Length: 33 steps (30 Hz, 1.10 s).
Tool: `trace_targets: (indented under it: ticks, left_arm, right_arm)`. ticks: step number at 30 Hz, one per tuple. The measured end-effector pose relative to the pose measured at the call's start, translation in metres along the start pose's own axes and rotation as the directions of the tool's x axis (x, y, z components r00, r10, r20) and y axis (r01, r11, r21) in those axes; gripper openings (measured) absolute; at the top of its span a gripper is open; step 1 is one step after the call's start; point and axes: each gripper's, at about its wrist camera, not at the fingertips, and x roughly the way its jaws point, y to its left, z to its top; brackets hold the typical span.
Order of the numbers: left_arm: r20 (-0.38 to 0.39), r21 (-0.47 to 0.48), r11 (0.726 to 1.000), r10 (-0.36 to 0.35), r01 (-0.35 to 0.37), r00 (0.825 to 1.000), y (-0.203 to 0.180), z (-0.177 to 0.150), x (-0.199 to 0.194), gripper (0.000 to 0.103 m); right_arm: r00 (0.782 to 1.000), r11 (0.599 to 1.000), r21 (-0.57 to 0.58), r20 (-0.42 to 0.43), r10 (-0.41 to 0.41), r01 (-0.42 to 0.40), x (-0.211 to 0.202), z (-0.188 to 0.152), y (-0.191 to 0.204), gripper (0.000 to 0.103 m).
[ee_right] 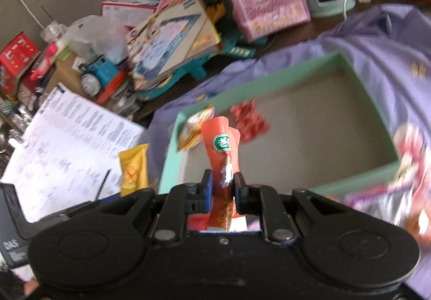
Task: Organize snacks
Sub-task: 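Drop mango bar in tray with left tool while right tool drops sausage pack in, then grasp the red bag with left tool while right tool grasps yellow wafer bar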
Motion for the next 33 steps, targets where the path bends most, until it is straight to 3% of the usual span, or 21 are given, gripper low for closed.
trace_targets:
  ticks: [6, 12, 14, 15, 16, 17, 18, 19, 33]
  left_arm:
    - [-0.036, 0.017, 0.999, 0.028, -0.027, 0.999, 0.002, 0.030, 0.048, 0.036]
    - [-0.103, 0.018, 0.999, 0.042, -0.040, 0.994, 0.012, 0.027, 0.089, 0.036]
    - [-0.122, 0.017, 0.999, 0.053, -0.051, 0.991, 0.015, 0.025, 0.099, 0.036]
    - [-0.128, 0.021, 0.998, 0.065, -0.062, 0.990, 0.016, 0.023, 0.101, 0.040]
    - [-0.130, 0.029, 0.997, 0.081, -0.078, 0.988, 0.015, 0.022, 0.103, 0.059]
    - [-0.130, 0.036, 0.995, 0.099, -0.095, 0.987, 0.015, 0.022, 0.104, 0.075]
    - [-0.120, 0.041, 0.992, 0.120, -0.116, 0.985, 0.015, 0.022, 0.103, 0.103]
    - [-0.095, 0.044, 0.990, 0.138, -0.134, 0.986, 0.014, 0.020, 0.100, 0.103]
    - [-0.132, 0.005, 0.992, 0.123, -0.124, 0.984, 0.004, 0.001, 0.075, 0.103]
  right_arm:
    - [0.997, 0.997, -0.018, -0.013, -0.078, 0.077, 0.037, 0.028, -0.006, 0.015]
    - [0.989, 0.991, -0.033, -0.061, -0.135, 0.133, 0.083, 0.035, -0.014, 0.015]
    - [0.986, 0.989, -0.036, -0.076, -0.146, 0.143, 0.093, 0.034, -0.016, 0.020]
    - [0.986, 0.989, -0.032, -0.080, -0.147, 0.145, 0.097, 0.034, -0.017, 0.031]
    - [0.986, 0.989, -0.029, -0.080, -0.146, 0.144, 0.100, 0.034, -0.017, 0.052]
    - [0.987, 0.990, -0.027, -0.078, -0.142, 0.141, 0.102, 0.034, -0.017, 0.066]
    - [0.988, 0.990, -0.027, -0.070, -0.139, 0.137, 0.101, 0.033, -0.017, 0.092]
    - [0.990, 0.991, -0.028, -0.053, -0.132, 0.131, 0.099, 0.031, -0.016, 0.103]
    - [0.989, 0.989, -0.058, -0.045, -0.140, 0.137, 0.066, 0.011, -0.016, 0.103]
